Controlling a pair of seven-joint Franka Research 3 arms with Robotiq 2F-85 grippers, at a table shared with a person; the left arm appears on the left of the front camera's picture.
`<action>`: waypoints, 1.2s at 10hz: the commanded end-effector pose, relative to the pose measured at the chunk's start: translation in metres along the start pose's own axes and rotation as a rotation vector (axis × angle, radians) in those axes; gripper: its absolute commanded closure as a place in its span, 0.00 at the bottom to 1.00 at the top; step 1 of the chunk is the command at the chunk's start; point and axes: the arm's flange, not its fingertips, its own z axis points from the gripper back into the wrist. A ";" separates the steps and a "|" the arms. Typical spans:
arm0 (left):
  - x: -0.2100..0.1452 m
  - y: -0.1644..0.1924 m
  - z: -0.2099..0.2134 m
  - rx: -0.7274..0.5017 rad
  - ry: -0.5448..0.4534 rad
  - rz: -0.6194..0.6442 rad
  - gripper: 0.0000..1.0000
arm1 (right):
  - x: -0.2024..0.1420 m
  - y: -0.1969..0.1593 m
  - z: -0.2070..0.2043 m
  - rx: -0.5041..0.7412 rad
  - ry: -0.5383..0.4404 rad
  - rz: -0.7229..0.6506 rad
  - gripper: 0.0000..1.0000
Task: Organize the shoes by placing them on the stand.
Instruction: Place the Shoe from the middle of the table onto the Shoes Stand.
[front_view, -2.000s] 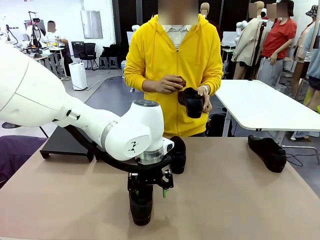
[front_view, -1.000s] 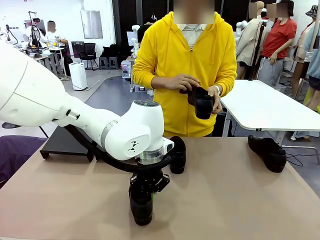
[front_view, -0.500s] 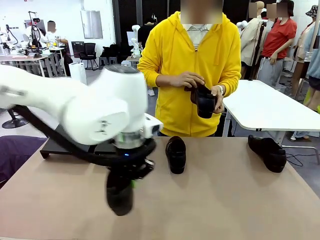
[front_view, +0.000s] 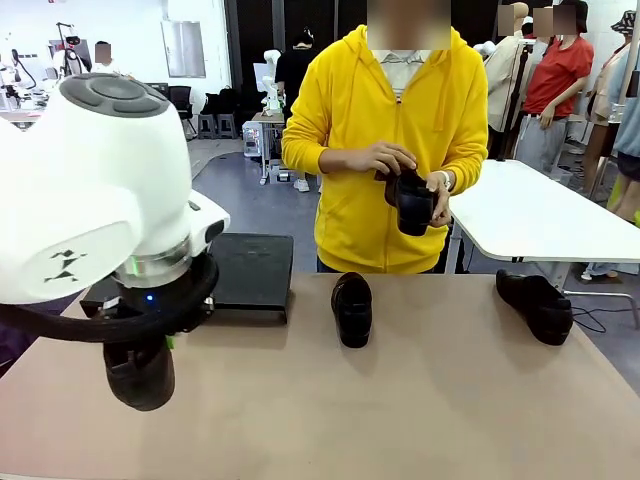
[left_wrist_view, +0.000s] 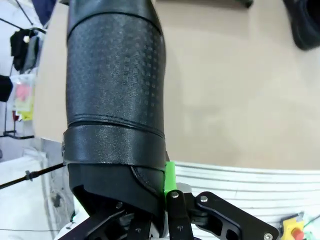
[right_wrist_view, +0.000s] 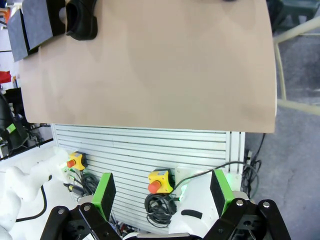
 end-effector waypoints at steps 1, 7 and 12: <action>0.008 -0.024 -0.004 -0.036 0.059 -0.073 1.00 | 0.000 -0.001 0.001 0.021 -0.004 0.023 0.00; 0.161 0.010 -0.021 -0.100 -0.126 -0.022 1.00 | 0.000 -0.001 0.001 0.021 -0.004 0.023 0.00; 0.299 -0.043 -0.113 -0.048 -0.165 -0.290 1.00 | 0.000 -0.001 0.001 0.021 -0.004 0.023 0.00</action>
